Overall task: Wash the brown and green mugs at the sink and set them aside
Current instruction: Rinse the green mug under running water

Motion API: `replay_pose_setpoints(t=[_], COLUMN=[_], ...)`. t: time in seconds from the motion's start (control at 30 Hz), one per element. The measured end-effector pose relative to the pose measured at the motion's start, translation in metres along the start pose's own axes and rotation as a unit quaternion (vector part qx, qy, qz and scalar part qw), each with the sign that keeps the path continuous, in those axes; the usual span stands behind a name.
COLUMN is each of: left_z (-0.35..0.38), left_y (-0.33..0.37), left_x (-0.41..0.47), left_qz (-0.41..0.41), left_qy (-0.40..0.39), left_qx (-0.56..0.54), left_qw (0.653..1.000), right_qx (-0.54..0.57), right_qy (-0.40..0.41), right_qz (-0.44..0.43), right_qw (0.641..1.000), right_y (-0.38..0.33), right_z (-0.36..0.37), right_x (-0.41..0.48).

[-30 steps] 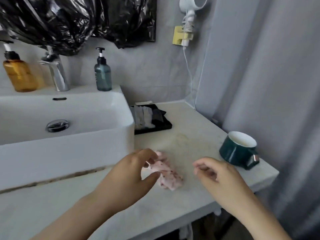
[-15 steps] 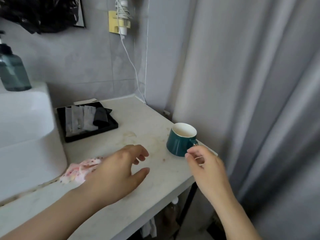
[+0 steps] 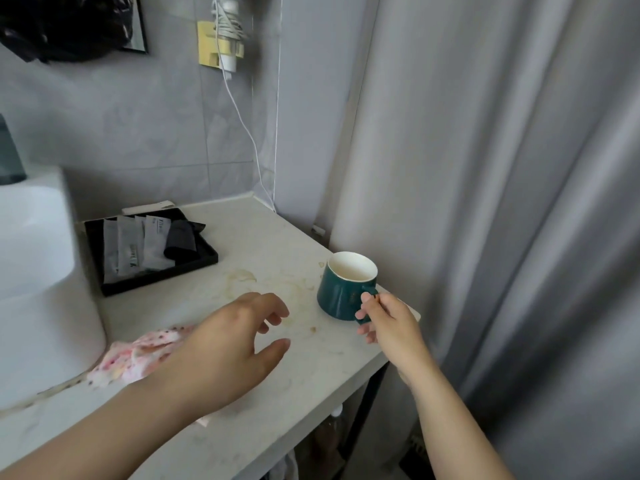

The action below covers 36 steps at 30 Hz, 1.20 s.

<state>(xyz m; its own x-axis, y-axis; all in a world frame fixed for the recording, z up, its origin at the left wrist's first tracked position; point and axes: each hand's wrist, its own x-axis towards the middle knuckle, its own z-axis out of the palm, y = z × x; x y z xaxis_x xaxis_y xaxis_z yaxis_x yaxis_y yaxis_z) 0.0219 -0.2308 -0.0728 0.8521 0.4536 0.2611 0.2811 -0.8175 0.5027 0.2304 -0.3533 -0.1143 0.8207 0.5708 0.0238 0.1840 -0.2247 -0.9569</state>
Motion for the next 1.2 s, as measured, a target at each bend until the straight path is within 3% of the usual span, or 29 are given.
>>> replay_pose_setpoints(t=[0.17,0.3,0.6,0.73,0.87,1.07,1.2], left_z=[-0.008,-0.019,-0.086,-0.117,-0.147,-0.200,-0.227], left_y=[-0.006,-0.012,-0.041,-0.053,-0.063,-0.088,-0.105], left_x=[-0.003,-0.013,-0.061,-0.094,-0.126,-0.185,-0.217], left_qz=[-0.005,-0.036,-0.140,-0.165,-0.214,-0.225,-0.205], left_qy=[0.004,0.023,0.100,0.121,0.129,0.237,0.306], left_qx=[-0.014,-0.063,-0.161,-0.276,-0.415,-0.443,-0.449], left_qw=[1.000,0.997,0.972,0.939,0.875,0.835,0.814], right_qx=[0.014,-0.001,0.034,0.044,0.053,0.062,0.040], right_qy=[0.028,0.022,-0.161,-0.224,-0.274,-0.341,-0.378], right_qz=[-0.004,-0.075,-0.176,-0.220,-0.259,-0.303,-0.285], right_qw=[1.000,0.997,0.970,0.948,0.925,0.888,0.880], right_y=[-0.007,-0.024,-0.092,-0.120,-0.142,-0.190,-0.220], right_z=[0.010,0.014,0.063,0.099,0.138,0.204,0.248], right_x=[-0.009,-0.024,-0.063,-0.083,-0.099,-0.134,-0.150])
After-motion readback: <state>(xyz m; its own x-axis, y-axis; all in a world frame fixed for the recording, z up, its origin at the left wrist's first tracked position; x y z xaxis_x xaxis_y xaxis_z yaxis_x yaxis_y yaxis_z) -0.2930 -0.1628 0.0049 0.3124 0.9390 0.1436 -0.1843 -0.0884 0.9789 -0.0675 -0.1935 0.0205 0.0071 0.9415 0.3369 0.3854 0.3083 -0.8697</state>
